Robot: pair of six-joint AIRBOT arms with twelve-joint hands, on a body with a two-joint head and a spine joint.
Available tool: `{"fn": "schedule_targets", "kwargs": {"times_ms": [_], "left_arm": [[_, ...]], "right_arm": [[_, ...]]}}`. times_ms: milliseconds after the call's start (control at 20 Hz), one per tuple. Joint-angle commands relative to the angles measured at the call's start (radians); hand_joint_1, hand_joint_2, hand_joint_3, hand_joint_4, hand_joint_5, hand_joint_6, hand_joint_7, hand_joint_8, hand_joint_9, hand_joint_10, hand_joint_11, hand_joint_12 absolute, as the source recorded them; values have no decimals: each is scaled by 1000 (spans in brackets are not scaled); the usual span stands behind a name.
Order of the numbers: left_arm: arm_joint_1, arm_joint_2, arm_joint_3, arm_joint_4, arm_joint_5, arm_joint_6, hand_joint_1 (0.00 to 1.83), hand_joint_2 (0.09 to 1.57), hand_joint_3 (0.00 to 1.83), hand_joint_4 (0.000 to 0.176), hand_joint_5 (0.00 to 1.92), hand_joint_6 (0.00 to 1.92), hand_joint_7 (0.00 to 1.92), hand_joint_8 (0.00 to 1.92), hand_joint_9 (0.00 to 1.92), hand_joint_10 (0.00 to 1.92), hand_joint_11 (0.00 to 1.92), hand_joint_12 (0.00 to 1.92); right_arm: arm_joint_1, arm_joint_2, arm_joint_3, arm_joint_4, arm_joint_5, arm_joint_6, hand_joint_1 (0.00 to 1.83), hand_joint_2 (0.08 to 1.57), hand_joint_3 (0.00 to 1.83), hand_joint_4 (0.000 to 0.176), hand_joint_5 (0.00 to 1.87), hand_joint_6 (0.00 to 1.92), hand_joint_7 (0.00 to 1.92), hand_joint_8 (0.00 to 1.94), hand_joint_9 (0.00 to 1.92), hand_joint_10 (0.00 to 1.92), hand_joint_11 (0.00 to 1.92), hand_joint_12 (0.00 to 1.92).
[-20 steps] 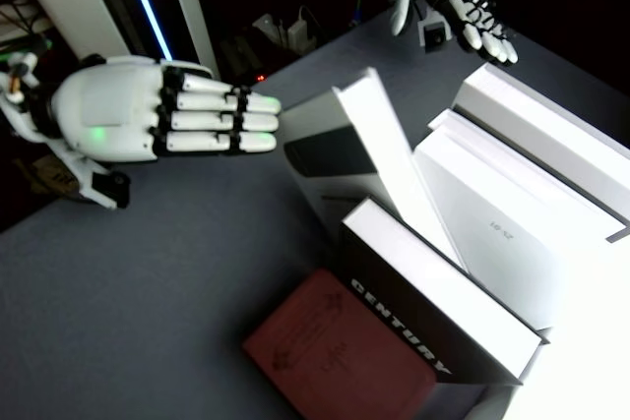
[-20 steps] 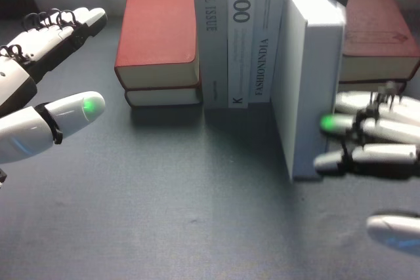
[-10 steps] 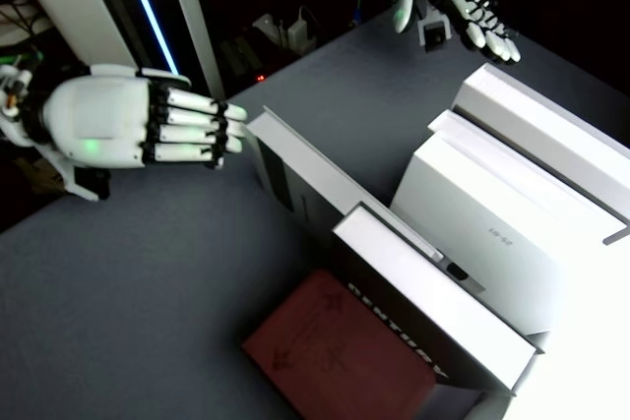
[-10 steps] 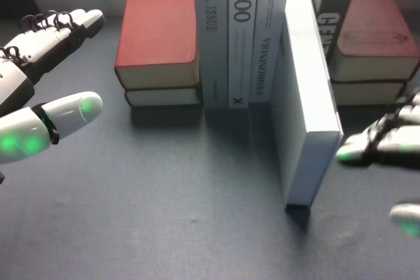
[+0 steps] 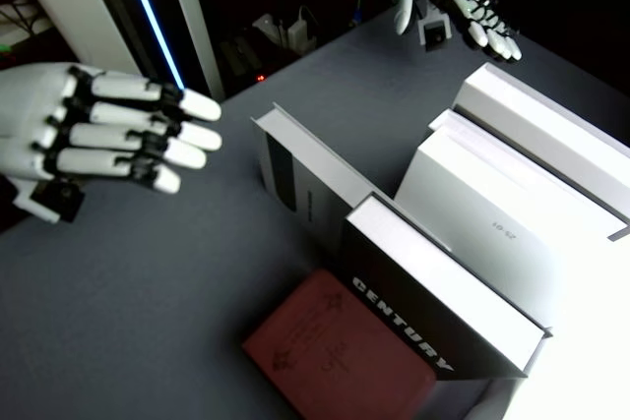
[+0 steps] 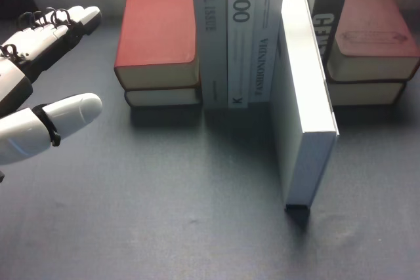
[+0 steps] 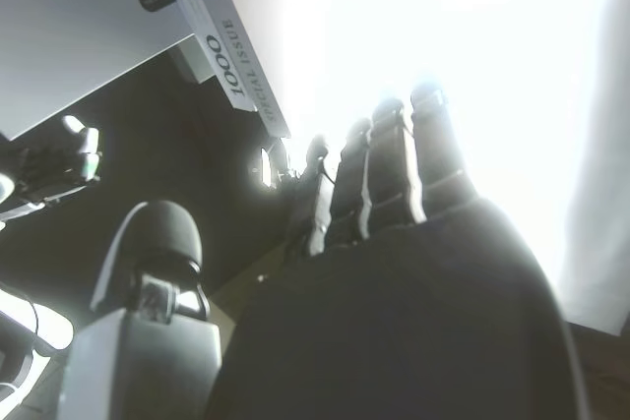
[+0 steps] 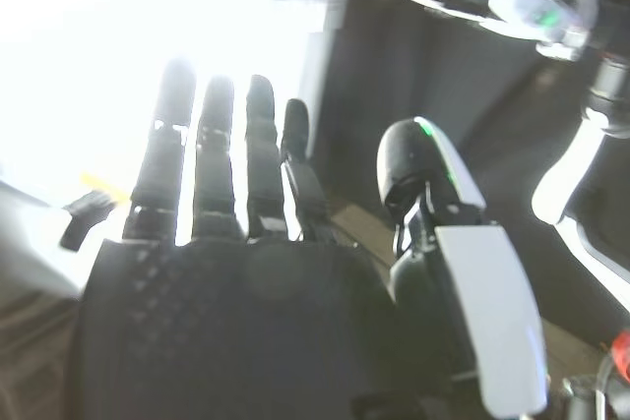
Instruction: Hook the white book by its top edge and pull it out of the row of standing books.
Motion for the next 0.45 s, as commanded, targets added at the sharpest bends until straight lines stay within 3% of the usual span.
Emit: {"fn": "schedule_targets", "kwargs": {"times_ms": [0,50,100,150,250,350,400], "left_arm": [[-2,2,-2,-23,-144,-2,13,1350,4,71,0,0,0,0,0,0,0,0],[-1,1,-2,-28,-152,-2,2,1348,3,79,0,0,0,0,0,0,0,0],[-1,0,-2,-33,-159,-2,52,1354,2,104,0,0,0,0,0,0,0,0],[-1,-1,-3,-38,-168,1,65,1361,5,108,0,0,0,0,0,0,0,0],[7,-1,-5,-43,-181,1,94,1372,5,138,0,0,0,0,0,0,0,0],[19,1,-10,-49,-197,2,145,1375,1,152,0,0,0,0,0,0,0,0],[24,2,-12,-54,-206,2,50,1374,3,138,0,0,0,0,0,0,0,0]], "right_arm": [[-4,6,3,17,149,-1,124,1560,47,0,0,41,10,1,0,35,0,765],[-8,6,5,37,156,-2,88,1569,35,0,0,7,1,0,0,6,0,152],[-12,6,8,52,159,-3,81,1571,33,0,0,1,0,0,0,0,0,30],[-16,6,11,67,164,-3,94,1567,24,0,0,0,0,0,0,0,0,5],[-16,6,14,74,165,-5,111,1513,0,0,0,0,0,0,0,0,0,0],[-16,9,15,81,174,-8,118,1490,0,0,0,0,0,0,0,0,0,0],[-16,11,15,84,180,-8,116,1476,0,20,0,0,0,0,0,0,0,0]]}}
